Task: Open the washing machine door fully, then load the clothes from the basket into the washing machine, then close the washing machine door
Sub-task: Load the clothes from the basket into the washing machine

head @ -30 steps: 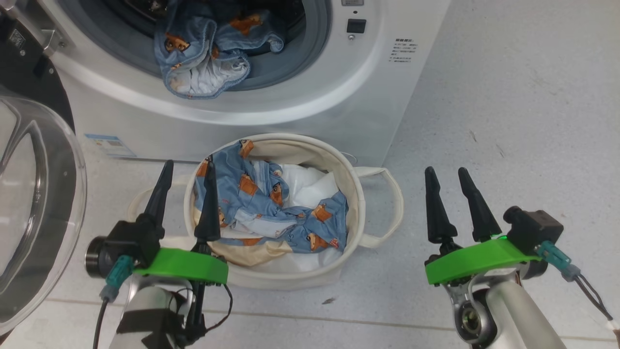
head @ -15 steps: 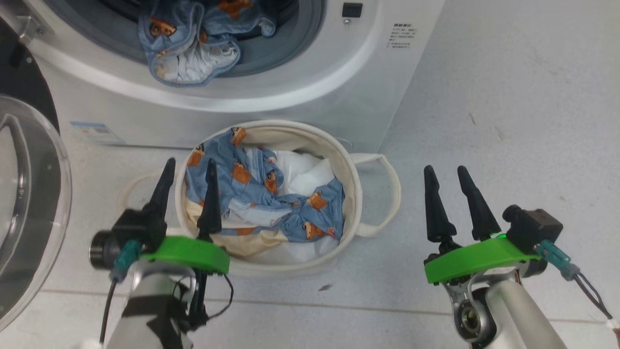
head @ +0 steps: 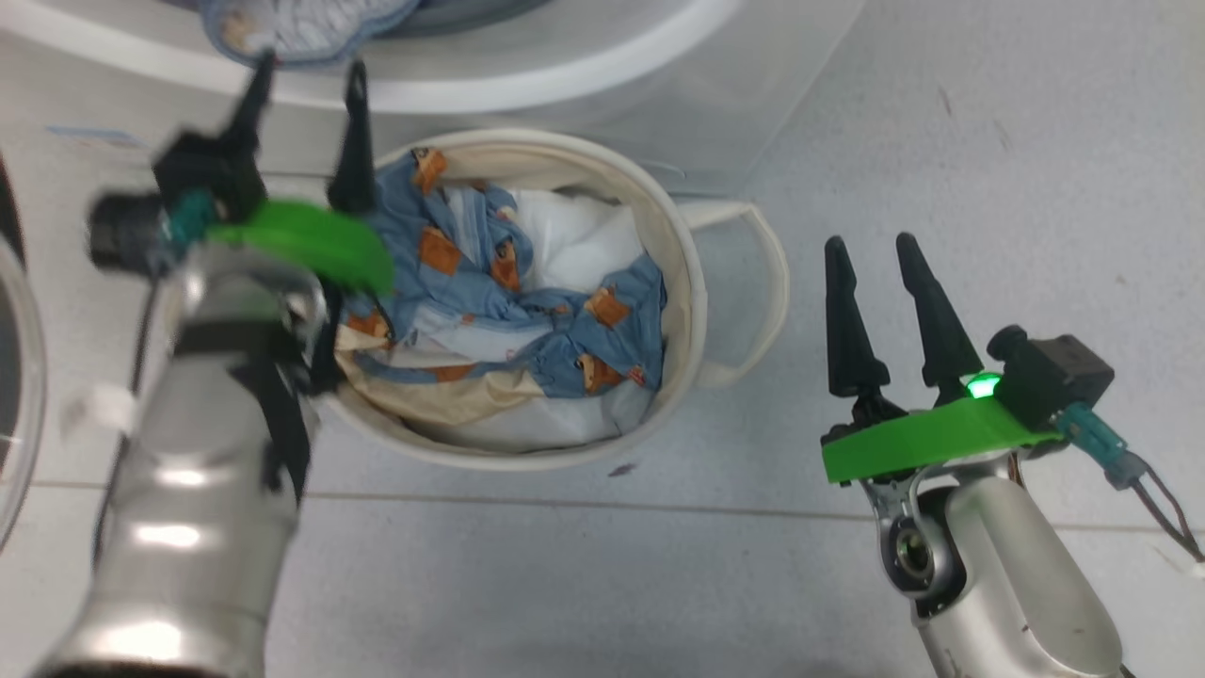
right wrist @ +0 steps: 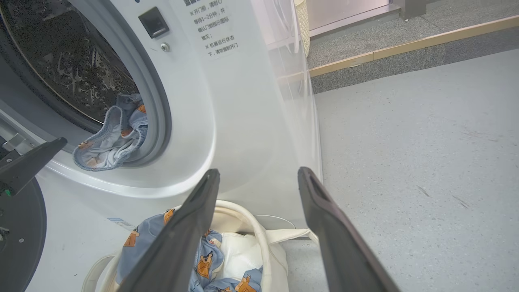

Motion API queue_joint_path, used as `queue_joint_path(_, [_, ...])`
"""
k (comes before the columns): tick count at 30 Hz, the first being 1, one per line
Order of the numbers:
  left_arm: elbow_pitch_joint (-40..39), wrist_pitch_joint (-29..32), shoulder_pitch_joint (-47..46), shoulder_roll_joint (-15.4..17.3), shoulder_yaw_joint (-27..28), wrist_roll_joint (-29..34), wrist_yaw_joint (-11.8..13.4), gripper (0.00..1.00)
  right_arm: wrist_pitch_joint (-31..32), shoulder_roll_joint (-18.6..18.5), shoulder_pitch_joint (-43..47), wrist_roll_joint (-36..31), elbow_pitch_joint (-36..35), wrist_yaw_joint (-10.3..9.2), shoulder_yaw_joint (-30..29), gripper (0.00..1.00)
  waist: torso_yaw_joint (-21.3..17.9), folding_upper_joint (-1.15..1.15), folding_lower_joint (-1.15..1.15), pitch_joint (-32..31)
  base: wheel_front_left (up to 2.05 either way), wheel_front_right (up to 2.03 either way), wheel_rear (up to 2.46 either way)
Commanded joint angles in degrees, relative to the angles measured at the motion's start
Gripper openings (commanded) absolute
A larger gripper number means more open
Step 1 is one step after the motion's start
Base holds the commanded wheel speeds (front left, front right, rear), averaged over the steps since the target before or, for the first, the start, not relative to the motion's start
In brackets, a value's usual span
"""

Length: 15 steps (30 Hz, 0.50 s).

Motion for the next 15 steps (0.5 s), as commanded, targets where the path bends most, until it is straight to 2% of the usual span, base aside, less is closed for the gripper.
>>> queue_joint_path(1, [0.96, -0.26, -5.48, 2.85, 1.84, 0.84, 0.22, 1.00, -0.70, 0.30, -0.80, -0.08, -2.27, 0.01, 1.27, 1.00, -1.29, 0.00, 0.00, 3.44, 0.00, 0.00, 0.00])
queue_joint_path(5, [4.53, -0.26, -11.78, 4.30, 2.49, 1.45, 1.52, 1.00, -0.70, 0.30, -1.58, 0.12, -2.66, 0.01, 1.39, 1.00, -2.14, 0.00, 0.00, 5.35, 0.00, 0.00, 0.00])
queue_joint_path(9, [13.23, 0.48, -20.58, 5.82, 1.62, 2.72, 2.26, 1.00, -0.70, 0.30, -2.39, 0.77, -3.31, 0.01, 1.48, 1.00, -3.34, 0.00, 0.00, 7.56, 0.00, 0.00, 0.00])
queue_joint_path(15, [22.05, 2.03, -28.06, 6.63, -0.02, 4.43, 4.34, 1.00, -0.70, 0.30, -2.98, 1.64, -3.81, 0.01, 1.87, 1.00, -4.89, 0.00, 0.00, 8.91, 0.00, 0.00, 0.00])
